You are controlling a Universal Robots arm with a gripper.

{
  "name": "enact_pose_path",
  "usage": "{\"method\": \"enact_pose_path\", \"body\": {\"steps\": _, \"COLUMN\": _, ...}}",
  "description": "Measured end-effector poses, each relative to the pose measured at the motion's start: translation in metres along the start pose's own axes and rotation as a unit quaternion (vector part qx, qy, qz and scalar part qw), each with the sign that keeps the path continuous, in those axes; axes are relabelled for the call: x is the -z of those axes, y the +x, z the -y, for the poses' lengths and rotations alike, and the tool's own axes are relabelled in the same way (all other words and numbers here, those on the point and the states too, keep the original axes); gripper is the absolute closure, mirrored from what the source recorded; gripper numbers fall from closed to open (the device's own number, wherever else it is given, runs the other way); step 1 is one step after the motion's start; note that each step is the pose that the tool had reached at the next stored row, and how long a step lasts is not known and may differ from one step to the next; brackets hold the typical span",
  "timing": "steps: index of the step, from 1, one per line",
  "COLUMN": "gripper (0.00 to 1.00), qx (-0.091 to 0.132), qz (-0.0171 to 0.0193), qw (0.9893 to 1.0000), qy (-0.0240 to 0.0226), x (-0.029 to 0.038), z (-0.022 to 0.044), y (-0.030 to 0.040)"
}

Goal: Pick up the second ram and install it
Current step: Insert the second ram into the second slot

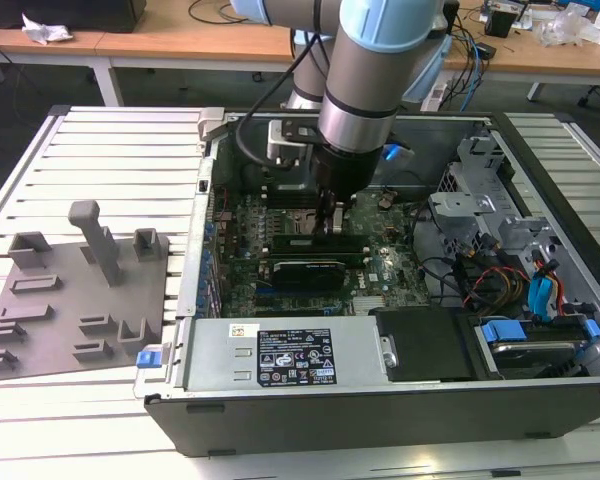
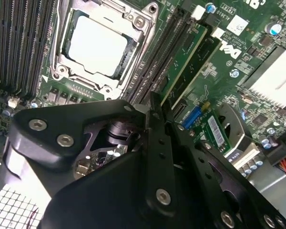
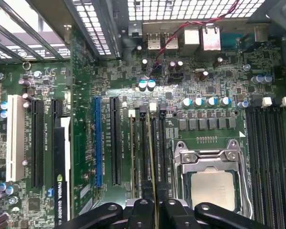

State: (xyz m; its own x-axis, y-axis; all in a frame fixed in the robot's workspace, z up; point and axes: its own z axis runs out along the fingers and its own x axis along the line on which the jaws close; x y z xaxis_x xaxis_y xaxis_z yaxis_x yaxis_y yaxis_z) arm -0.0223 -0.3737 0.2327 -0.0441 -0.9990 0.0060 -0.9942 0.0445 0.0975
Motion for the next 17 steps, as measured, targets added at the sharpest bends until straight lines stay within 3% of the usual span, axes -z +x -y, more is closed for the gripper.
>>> {"method": "enact_pose_path", "body": {"steps": 10, "gripper": 0.86, "qx": 0.0, "qz": 0.0, "qw": 1.0, "qy": 0.0, "x": -0.0087, "z": 0.0004, "y": 0.0}}
{"method": "enact_pose_path", "body": {"steps": 17, "gripper": 0.86, "qx": 0.0, "qz": 0.0001, "qw": 1.0, "qy": 0.0, "x": -0.0091, "z": 0.0004, "y": -0.0002}}
